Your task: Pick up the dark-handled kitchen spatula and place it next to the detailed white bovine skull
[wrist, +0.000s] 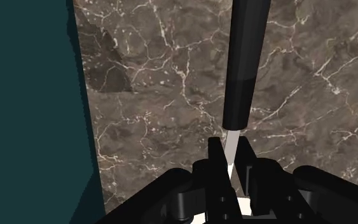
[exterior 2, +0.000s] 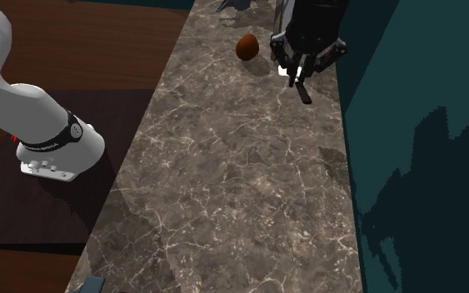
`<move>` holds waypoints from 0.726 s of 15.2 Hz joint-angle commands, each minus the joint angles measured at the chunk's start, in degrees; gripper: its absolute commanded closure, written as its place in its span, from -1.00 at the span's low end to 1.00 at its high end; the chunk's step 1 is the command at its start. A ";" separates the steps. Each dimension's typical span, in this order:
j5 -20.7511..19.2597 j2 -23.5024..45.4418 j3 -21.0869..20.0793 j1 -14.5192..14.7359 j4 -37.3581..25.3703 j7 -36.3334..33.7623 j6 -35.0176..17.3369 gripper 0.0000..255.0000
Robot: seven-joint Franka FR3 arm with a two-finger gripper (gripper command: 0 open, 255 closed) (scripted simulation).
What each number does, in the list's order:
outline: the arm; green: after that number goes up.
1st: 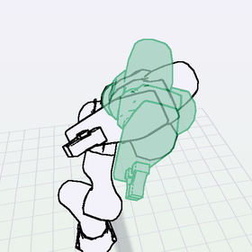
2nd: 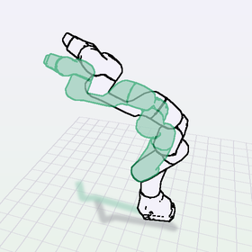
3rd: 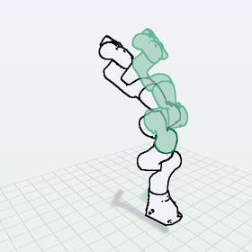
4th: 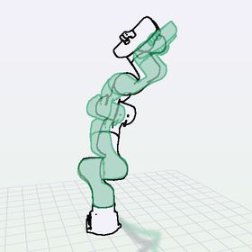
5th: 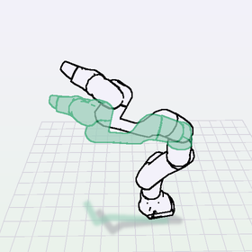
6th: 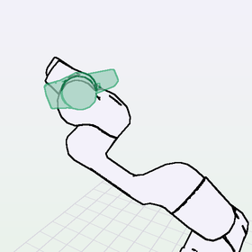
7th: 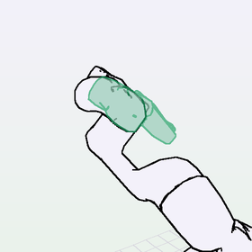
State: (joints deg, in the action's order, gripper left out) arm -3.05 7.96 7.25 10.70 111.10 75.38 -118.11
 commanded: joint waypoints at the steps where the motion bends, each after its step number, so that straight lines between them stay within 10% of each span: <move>1: -0.39 -1.91 -1.04 1.50 2.79 -2.79 -0.75 1.00; 11: -0.79 -8.58 -7.28 8.43 10.95 -16.19 -1.45 1.00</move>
State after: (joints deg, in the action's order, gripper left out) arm -3.85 0.10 0.59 18.49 120.98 60.54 -119.30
